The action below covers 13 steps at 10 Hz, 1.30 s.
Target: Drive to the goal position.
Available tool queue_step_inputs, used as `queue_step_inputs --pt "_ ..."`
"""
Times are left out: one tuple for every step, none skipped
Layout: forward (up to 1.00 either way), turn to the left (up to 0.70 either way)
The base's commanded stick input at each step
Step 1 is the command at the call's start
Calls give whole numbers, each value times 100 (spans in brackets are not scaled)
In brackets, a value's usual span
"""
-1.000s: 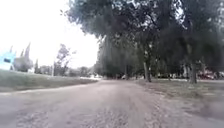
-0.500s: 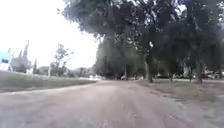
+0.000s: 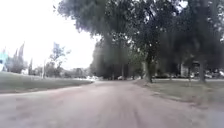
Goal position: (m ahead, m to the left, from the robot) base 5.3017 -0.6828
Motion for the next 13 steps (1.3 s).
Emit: queue_step_inputs --pt "100 0" --pt "100 0" --pt "100 0" --pt "100 0" --pt "100 2" --pt "100 9" --pt "100 17" --pt "100 31" --pt "100 10" --pt "100 0" --pt "100 0" --pt "100 0" --pt "100 0"
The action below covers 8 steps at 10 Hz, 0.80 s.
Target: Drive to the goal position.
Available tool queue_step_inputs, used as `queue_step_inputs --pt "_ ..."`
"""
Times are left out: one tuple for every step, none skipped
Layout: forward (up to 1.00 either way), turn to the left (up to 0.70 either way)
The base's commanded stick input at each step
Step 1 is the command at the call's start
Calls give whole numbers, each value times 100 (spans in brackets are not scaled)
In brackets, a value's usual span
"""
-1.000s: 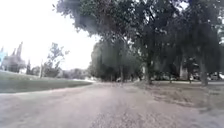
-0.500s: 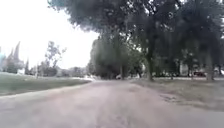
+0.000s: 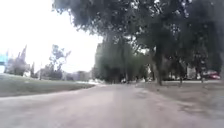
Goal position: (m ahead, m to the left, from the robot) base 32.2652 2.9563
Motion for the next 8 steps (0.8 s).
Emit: queue_step_inputs --pt "100 0" --pt "100 0" --pt "100 0" --pt "100 0" --pt "100 0" --pt "100 0" --pt "100 0" --pt "100 0"
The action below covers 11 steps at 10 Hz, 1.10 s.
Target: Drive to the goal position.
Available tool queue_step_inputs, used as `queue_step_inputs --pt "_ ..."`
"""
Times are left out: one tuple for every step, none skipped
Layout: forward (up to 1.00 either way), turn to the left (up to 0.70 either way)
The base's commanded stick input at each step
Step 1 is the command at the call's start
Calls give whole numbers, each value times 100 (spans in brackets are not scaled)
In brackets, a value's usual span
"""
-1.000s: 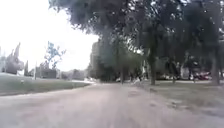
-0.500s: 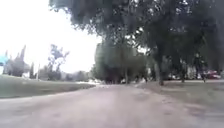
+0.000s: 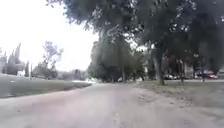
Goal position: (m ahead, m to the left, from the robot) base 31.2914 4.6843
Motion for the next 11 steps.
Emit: queue_step_inputs --pt "100 0" --pt "100 0" --pt "100 0" --pt "100 0" --pt "100 0" --pt "100 0" --pt "100 0" --pt "100 0" --pt "100 0" --pt "100 0" --pt "100 0"
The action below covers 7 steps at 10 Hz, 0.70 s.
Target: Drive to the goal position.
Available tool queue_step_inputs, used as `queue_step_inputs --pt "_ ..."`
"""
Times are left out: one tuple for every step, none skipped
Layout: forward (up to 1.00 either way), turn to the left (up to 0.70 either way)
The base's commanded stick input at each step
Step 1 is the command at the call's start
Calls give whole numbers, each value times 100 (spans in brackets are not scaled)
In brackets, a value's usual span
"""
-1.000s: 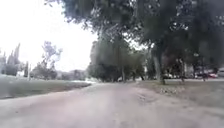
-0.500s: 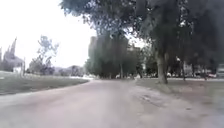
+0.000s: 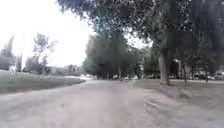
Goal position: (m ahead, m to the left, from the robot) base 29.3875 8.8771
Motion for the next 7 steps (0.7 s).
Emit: queue_step_inputs --pt "100 0" --pt "100 0" --pt "100 0" --pt "41 0" --pt "5 0" --pt "4 0" --pt "3 0"
